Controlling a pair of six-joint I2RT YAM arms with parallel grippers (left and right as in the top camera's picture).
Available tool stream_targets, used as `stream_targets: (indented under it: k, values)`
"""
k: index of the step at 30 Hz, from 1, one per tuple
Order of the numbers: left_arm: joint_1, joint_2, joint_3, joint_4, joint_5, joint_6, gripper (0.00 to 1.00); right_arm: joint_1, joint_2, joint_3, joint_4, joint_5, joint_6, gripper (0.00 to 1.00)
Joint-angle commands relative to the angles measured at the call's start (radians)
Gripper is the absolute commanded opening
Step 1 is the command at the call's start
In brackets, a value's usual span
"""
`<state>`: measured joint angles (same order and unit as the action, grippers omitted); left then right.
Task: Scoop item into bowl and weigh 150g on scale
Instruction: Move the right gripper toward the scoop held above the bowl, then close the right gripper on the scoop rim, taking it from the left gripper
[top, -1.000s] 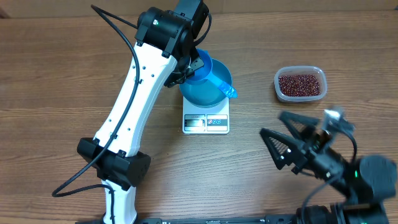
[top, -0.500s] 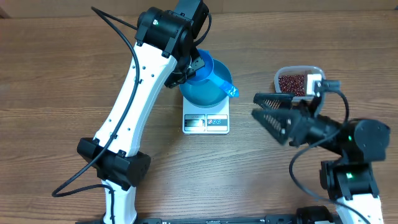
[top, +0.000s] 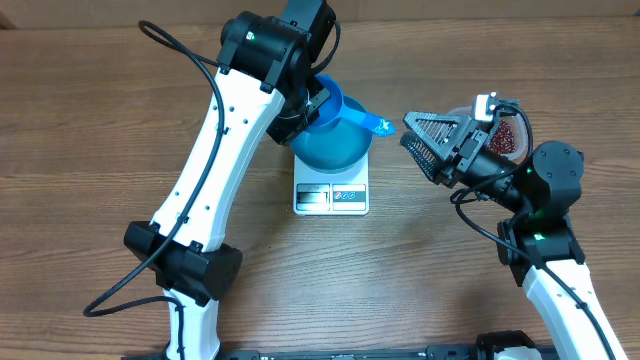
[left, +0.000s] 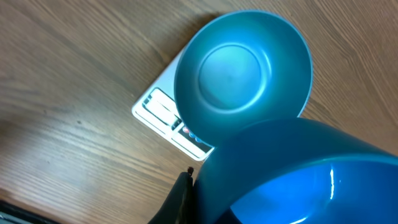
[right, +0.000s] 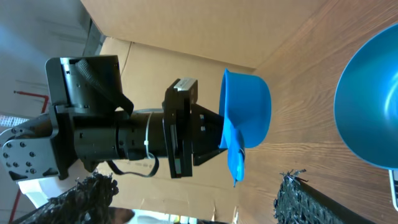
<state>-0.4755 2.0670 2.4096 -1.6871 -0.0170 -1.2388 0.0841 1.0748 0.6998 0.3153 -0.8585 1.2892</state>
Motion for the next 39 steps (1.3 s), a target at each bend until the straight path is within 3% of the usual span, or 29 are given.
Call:
stream_targets:
  k: [1,14,23,32,39]
  values:
    - [-0.013,-0.001,0.021,-0.002,0.037,-0.095,0.04,0.021,0.002,0.019,0.01,0.056,0.021,0.86]
    - [-0.134,-0.001,0.021,0.017,0.011,-0.131,0.04,0.028,0.003,0.019,-0.041,0.115,-0.077,0.85]
    - [-0.176,-0.001,0.021,0.031,-0.012,-0.157,0.04,0.028,0.003,0.019,-0.063,0.149,-0.09,0.5]
    - [-0.191,-0.001,0.021,0.043,-0.016,-0.202,0.04,0.028,0.003,0.019,-0.095,0.151,-0.091,0.37]
    - [-0.191,-0.001,0.021,0.047,-0.017,-0.229,0.04,0.028,0.003,0.019,-0.109,0.151,-0.094,0.34]
